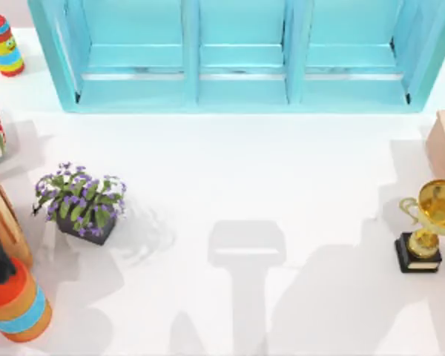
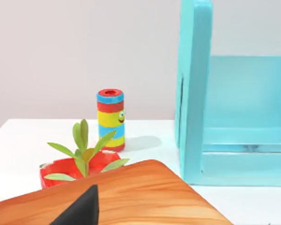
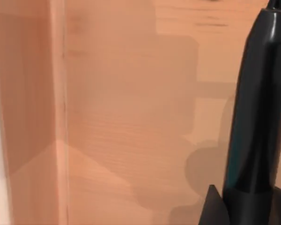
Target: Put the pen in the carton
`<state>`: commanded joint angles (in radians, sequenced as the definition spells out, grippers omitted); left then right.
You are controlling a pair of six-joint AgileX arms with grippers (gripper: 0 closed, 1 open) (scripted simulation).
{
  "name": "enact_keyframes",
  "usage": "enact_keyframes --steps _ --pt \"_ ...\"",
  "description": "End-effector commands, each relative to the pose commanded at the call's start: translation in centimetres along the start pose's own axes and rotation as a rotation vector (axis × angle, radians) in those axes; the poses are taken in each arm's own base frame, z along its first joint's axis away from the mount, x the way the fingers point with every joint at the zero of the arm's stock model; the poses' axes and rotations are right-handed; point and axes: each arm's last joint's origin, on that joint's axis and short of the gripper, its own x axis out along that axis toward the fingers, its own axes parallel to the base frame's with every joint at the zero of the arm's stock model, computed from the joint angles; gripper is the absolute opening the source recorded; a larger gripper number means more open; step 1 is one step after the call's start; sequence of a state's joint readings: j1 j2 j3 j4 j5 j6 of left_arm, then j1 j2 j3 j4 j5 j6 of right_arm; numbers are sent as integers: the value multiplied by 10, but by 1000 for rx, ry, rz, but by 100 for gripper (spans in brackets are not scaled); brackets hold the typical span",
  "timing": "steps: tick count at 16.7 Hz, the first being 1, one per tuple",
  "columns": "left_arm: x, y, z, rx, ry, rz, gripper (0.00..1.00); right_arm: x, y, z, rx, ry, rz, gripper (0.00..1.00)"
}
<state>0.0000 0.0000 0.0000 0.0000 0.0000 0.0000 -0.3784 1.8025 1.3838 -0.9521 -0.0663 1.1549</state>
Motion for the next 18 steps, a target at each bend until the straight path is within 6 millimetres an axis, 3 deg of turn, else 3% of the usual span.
enact_keyframes --steps 5,9,18 --pt "0 0 0 0 0 0 100 23 -28 10 61 23 -148 0" --pt "0 0 0 0 0 0 100 24 -29 11 62 23 -154 0" --pt "0 0 0 0 0 0 100 24 -29 11 62 23 -154 68"
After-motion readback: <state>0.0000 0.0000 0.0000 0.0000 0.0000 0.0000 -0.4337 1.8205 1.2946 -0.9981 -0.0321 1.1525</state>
